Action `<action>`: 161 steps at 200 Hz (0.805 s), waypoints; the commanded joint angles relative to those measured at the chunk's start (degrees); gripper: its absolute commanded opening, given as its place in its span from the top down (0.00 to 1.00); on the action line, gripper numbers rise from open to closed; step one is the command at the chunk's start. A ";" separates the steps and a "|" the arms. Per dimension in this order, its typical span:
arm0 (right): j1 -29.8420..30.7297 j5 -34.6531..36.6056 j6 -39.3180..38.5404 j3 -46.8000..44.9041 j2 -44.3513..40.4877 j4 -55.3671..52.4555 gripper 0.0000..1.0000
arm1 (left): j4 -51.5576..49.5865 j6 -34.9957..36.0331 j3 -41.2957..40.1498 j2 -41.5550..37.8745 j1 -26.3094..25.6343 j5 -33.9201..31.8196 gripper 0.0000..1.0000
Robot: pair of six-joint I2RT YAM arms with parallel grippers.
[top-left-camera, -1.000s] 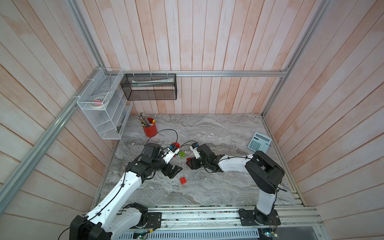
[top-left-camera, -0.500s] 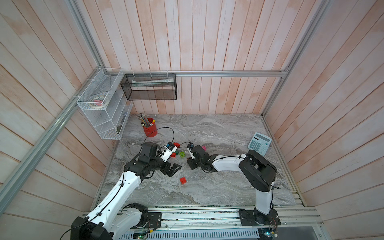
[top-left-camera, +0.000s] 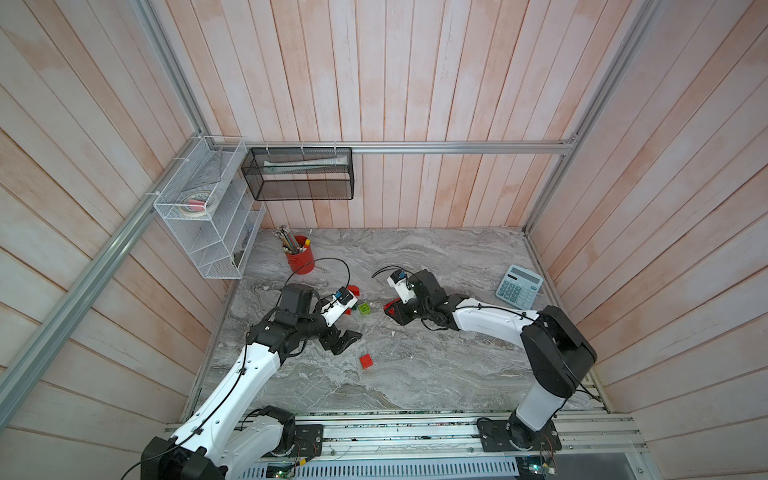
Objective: Assemble the letter s with lego
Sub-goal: Pick up the lego brick from the center of the board, then adjust the lego brick.
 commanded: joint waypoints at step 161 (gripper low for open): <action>-1.87 -37.68 -20.61 11.99 -1.60 -26.80 0.70 | 13.73 42.73 -0.10 1.63 -21.36 -16.79 0.35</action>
